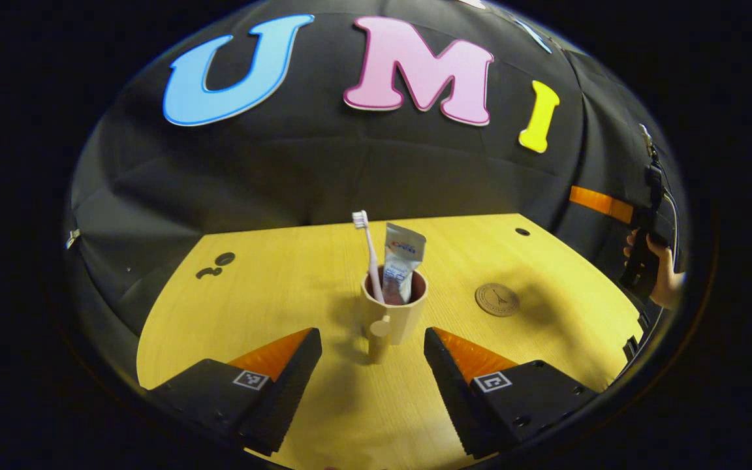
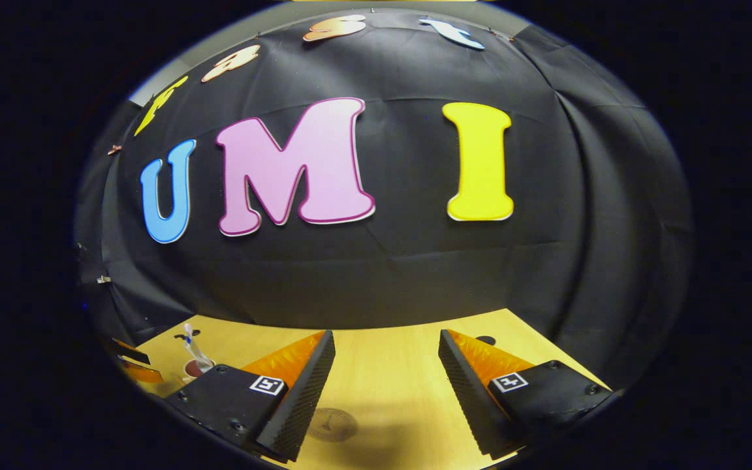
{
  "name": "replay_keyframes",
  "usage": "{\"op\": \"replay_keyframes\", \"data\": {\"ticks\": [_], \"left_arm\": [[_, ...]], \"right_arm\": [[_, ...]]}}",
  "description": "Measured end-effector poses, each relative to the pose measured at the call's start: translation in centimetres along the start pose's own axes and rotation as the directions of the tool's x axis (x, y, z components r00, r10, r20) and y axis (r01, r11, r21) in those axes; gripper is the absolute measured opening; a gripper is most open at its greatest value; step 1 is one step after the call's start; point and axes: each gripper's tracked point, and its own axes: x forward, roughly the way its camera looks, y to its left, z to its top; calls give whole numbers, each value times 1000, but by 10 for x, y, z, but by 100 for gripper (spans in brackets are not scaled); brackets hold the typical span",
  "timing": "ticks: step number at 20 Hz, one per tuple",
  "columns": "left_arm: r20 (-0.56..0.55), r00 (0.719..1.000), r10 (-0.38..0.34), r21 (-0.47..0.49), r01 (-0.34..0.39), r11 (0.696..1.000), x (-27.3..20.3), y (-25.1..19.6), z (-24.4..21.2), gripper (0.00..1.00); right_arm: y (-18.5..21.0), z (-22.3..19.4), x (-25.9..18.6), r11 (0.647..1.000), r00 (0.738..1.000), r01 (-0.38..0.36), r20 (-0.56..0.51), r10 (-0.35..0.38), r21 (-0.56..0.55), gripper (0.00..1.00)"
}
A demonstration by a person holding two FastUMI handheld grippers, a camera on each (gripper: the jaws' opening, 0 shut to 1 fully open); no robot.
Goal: Put the toothbrush and toothpaste on the desktop into the cup, then pick up the cup and place it on the coaster on the desktop.
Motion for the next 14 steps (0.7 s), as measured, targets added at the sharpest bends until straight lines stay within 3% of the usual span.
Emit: {"op": "replay_keyframes", "data": {"ticks": [6, 13, 14], "left_arm": [[-147, 989, -28, 44, 35, 998, 48, -9, -17, 98], [-341, 937, -78, -7, 80, 997, 83, -11, -31, 97], [-367, 926, -83, -2, 89, 996, 84, -12, -31, 92]], "right_arm": [[-72, -17, -14, 997, 996, 77, -50, -76, 6, 98], [-138, -30, -27, 991, 986, 132, -99, -133, -12, 98], [-147, -29, -30, 990, 985, 143, -100, -143, -11, 98]]}}
